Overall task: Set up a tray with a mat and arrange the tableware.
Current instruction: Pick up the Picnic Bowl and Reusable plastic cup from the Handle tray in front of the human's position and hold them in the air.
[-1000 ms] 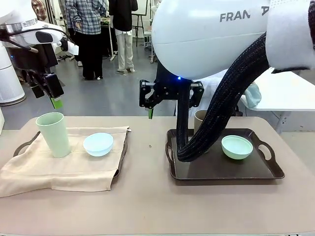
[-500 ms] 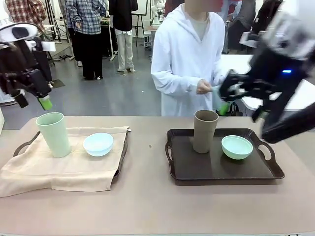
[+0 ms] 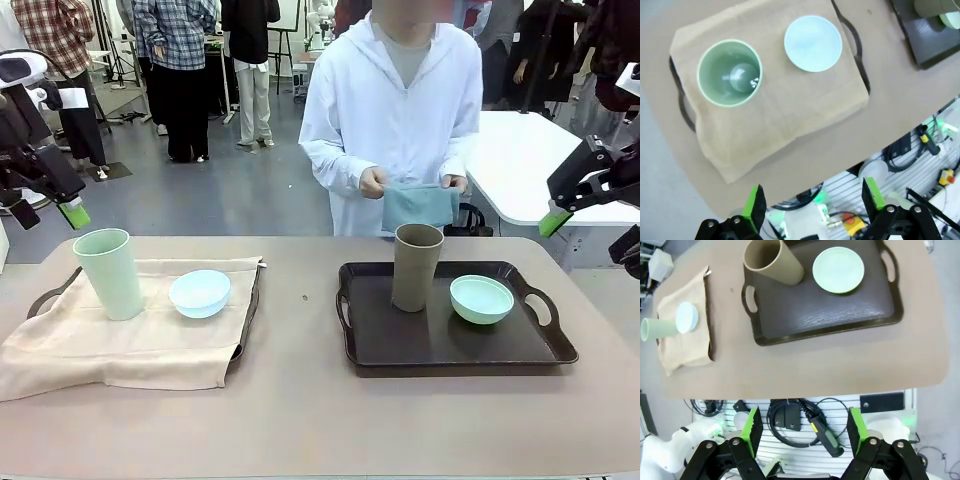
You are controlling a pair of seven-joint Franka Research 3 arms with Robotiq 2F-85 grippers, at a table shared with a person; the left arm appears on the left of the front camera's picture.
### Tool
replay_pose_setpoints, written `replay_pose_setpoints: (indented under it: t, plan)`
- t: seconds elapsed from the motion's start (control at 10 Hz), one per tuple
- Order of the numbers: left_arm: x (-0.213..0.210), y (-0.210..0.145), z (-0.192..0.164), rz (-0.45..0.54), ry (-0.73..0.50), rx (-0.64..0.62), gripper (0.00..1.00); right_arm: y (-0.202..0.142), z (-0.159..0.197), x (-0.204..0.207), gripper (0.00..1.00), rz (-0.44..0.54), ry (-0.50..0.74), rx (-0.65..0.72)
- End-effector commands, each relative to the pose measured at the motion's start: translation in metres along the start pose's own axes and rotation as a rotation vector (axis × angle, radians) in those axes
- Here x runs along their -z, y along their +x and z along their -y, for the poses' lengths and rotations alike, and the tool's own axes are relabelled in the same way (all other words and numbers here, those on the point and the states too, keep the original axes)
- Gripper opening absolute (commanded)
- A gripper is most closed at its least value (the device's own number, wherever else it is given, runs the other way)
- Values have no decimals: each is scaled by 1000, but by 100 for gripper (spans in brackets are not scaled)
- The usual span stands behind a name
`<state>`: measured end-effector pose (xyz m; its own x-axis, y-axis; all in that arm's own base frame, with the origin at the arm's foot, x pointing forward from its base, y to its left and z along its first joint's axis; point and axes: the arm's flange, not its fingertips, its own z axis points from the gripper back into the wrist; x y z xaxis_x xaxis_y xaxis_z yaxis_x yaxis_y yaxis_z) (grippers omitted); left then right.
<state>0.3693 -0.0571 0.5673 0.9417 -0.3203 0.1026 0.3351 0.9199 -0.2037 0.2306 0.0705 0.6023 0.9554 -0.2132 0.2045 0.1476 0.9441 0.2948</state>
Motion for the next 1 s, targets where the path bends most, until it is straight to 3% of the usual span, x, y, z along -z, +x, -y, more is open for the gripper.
replay_pose_setpoints:
  t: [0.0, 0.1, 0.3, 0.5, 0.9]
  plan:
    - [-1, 3, 2, 5, 0, 7, 100, -1, -10, 3, 87, -11, 30, -57]
    - [0, 0, 0, 0, 0, 0, 100, 0, 0, 0, 87, 0, 0, 0]
    - [3, 15, -42, 33, -169, -55, 100, 44, 56, -17, 87, -53, 153, 88]
    - [5, 20, -75, 93, -353, -69, 100, 67, 110, -30, 87, -101, 318, 161]
    - [-1, -16, -141, 242, -681, -125, 100, 45, 220, -29, 87, -41, 661, 265]
